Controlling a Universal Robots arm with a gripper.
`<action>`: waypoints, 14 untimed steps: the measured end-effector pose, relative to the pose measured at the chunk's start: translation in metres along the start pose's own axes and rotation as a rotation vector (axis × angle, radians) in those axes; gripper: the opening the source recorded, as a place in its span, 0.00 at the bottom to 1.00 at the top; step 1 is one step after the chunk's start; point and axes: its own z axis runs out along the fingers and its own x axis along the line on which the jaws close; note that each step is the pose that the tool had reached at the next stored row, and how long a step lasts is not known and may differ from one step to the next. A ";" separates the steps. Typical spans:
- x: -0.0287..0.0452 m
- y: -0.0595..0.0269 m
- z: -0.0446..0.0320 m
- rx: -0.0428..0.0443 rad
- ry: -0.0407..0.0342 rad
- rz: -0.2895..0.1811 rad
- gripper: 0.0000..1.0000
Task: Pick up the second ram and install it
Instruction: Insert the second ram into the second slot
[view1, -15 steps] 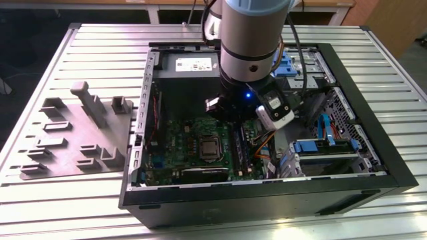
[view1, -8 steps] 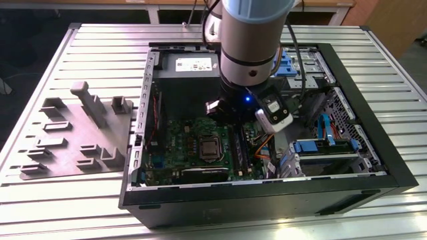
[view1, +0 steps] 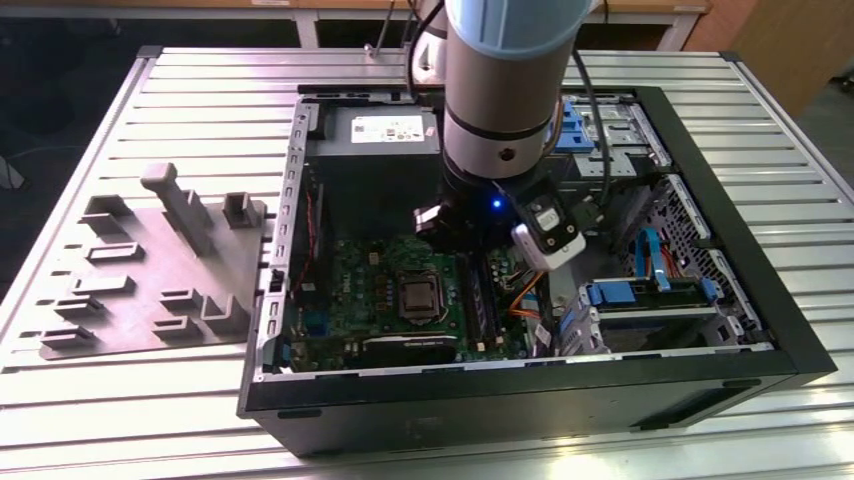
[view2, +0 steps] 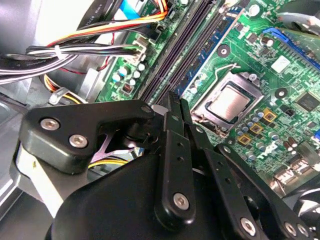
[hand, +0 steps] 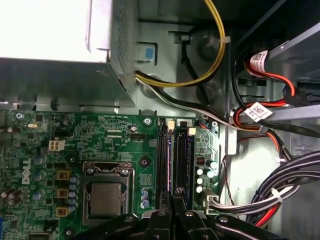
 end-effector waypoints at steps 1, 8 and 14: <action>0.0000 0.0000 0.0011 0.0000 0.0000 0.001 0.13; -0.0006 -0.0003 0.0059 -0.0001 -0.0002 0.003 0.13; -0.0005 -0.0005 0.0090 -0.0021 -0.0002 0.003 0.13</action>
